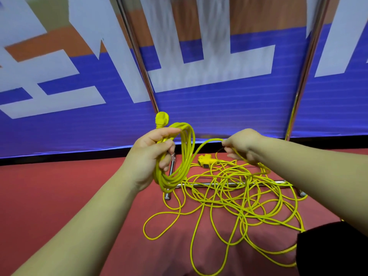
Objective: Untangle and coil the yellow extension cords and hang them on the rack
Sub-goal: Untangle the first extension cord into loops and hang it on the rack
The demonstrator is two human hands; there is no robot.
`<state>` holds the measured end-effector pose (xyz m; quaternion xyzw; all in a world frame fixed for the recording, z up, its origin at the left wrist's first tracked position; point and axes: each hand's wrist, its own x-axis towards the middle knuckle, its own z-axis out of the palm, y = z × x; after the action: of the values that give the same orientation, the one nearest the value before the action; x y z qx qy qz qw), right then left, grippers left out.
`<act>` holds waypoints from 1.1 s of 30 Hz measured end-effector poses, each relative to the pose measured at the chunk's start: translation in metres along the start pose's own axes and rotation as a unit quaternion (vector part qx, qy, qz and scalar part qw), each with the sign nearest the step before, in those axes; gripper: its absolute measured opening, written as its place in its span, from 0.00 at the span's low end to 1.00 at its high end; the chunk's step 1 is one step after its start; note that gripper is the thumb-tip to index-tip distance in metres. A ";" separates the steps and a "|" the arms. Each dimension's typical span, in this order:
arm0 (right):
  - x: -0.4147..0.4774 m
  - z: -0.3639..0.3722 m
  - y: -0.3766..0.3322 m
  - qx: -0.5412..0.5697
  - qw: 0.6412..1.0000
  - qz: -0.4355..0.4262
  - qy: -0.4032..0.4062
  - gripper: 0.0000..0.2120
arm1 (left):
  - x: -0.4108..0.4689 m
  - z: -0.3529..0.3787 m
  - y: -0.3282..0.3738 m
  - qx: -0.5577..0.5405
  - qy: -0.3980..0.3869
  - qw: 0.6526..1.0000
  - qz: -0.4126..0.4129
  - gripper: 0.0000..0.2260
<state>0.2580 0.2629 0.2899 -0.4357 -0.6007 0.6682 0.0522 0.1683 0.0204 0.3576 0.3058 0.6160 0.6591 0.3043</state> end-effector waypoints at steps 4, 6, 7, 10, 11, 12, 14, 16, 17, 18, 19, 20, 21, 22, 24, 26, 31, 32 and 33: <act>-0.014 0.006 -0.024 0.101 0.991 0.025 -0.085 0.08 | 0.000 0.007 -0.004 0.032 -0.014 0.999 0.003 0.17; -0.022 0.008 -0.031 0.070 0.993 0.015 -0.097 0.11 | 0.002 0.009 -0.005 0.042 -0.010 0.999 0.002 0.18; -0.024 0.008 -0.033 0.059 0.993 0.002 -0.098 0.11 | 0.003 0.010 -0.006 0.048 -0.009 0.999 0.001 0.18; -0.029 0.004 -0.038 0.044 0.993 -0.023 -0.104 0.08 | 0.005 0.013 -0.007 0.056 -0.007 0.998 -0.001 0.19; -0.031 0.002 -0.039 0.040 0.993 -0.027 -0.108 0.08 | 0.005 0.014 -0.007 0.061 -0.007 0.998 -0.001 0.19; -0.032 0.000 -0.041 0.037 0.992 -0.029 -0.115 0.07 | 0.005 0.015 -0.008 0.066 -0.007 0.998 0.001 0.20; -0.037 -0.003 -0.044 0.030 0.990 -0.030 -0.133 0.05 | 0.006 0.018 -0.008 0.080 -0.009 0.997 0.003 0.21; -0.043 -0.003 -0.046 0.014 0.989 -0.046 -0.140 0.02 | 0.006 0.022 -0.009 0.092 -0.012 0.996 0.004 0.23; -0.045 -0.003 -0.047 0.001 0.989 -0.059 -0.137 0.05 | 0.007 0.024 -0.010 0.095 -0.012 0.995 0.002 0.24; -0.048 -0.003 -0.048 -0.009 0.988 -0.073 -0.134 0.08 | 0.008 0.026 -0.011 0.096 -0.009 0.995 -0.002 0.24; -0.051 -0.002 -0.049 -0.005 0.988 -0.079 -0.134 0.11 | 0.009 0.028 -0.012 0.099 -0.005 0.995 -0.006 0.24; -0.054 0.000 -0.051 0.009 0.988 -0.077 -0.136 0.12 | 0.010 0.030 -0.014 0.105 -0.002 0.994 -0.008 0.24; -0.056 0.001 -0.052 0.033 0.987 -0.071 -0.140 0.12 | 0.010 0.033 -0.015 0.114 0.000 0.993 -0.008 0.24; -0.058 0.003 -0.053 0.058 0.986 -0.065 -0.144 0.12 | 0.011 0.035 -0.017 0.123 0.000 0.992 -0.006 0.24; -0.060 0.007 -0.055 0.108 0.982 -0.054 -0.146 0.09 | 0.011 0.042 -0.019 0.123 -0.001 0.992 -0.007 0.25; -0.060 0.010 -0.055 0.151 0.977 -0.048 -0.139 0.06 | 0.013 0.049 -0.020 0.096 0.004 0.995 -0.016 0.26; -0.056 0.014 -0.053 0.181 0.974 -0.044 -0.125 0.05 | 0.016 0.053 -0.015 -0.007 0.019 0.999 -0.042 0.24; -0.055 0.014 -0.052 0.188 0.972 -0.043 -0.131 0.04 | 0.016 0.052 -0.014 -0.018 0.024 0.999 -0.045 0.23; -0.054 0.013 -0.052 0.193 0.970 -0.046 -0.139 0.03 | 0.017 0.051 -0.013 -0.031 0.026 0.998 -0.047 0.21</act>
<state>0.2594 0.2347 0.3608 -0.2921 -0.4813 0.8224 0.0815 0.1973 0.0662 0.3476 0.2498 0.6167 0.6706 0.3280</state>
